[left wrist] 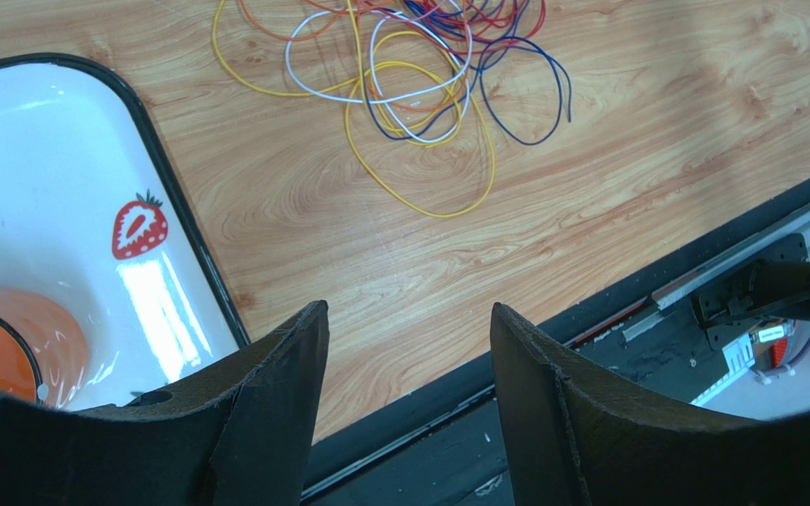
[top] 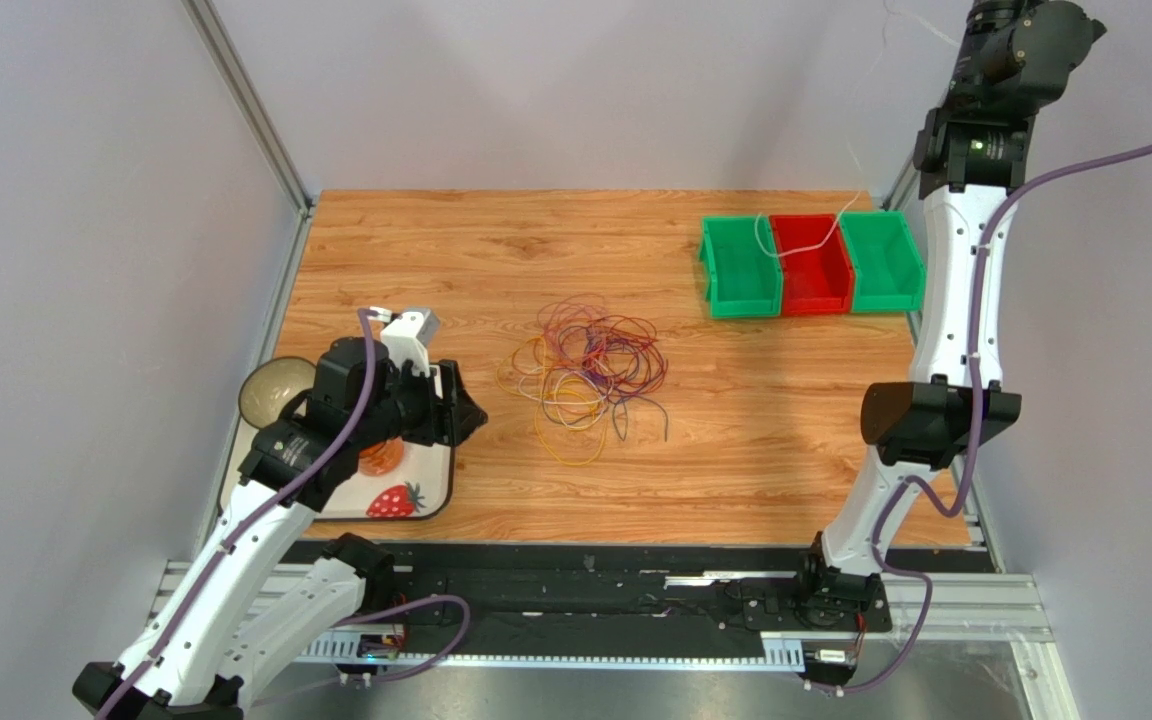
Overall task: Untangle the cables
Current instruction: Place the cable in the bin.
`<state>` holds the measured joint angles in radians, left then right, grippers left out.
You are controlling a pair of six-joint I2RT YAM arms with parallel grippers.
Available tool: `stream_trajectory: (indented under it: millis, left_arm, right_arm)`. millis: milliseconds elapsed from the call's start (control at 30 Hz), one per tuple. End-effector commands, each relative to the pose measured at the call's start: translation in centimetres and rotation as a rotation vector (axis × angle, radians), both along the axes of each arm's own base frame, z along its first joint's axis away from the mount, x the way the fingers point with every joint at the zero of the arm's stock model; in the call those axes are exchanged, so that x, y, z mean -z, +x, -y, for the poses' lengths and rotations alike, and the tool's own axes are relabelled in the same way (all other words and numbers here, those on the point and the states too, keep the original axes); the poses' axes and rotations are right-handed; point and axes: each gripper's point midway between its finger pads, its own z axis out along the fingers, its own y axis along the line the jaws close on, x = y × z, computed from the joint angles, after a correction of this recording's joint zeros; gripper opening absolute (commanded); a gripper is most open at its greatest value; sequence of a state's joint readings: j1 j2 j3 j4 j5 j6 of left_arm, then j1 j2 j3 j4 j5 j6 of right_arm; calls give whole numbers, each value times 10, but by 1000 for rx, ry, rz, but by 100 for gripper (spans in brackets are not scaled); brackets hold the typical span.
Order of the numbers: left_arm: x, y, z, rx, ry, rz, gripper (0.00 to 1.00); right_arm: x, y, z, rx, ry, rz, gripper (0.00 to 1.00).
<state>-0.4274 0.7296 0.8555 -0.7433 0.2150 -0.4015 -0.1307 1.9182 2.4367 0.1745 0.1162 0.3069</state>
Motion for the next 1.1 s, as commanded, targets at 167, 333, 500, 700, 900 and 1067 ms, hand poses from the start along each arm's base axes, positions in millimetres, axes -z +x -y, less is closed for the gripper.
stream_trajectory:
  millis: [167,333,500,700,900,1067]
  left_arm:
    - [-3,4,1,6,1,30,66]
    - [-2,4,1,6,3,26,66]
    - [-2,4,-1,-3,6,28,66]
    - [-2,4,-2,-7,7,29,66]
    - [-3,4,-1,-4,5,32,66]
    - [-5,4,-2,-6,2,42,66]
  right_arm:
    - [-57,-60,0,78,-64,170,0]
    - [-20,-29,5,53,-51,82,0]
    - [39,19,-3,-41,-40,-51,0]
    - [83,47,-14,-122,-45,-151,0]
    - [91,51,-30,-214,-27,-165,0]
    - [97,53,-36,-259,7,-176,0]
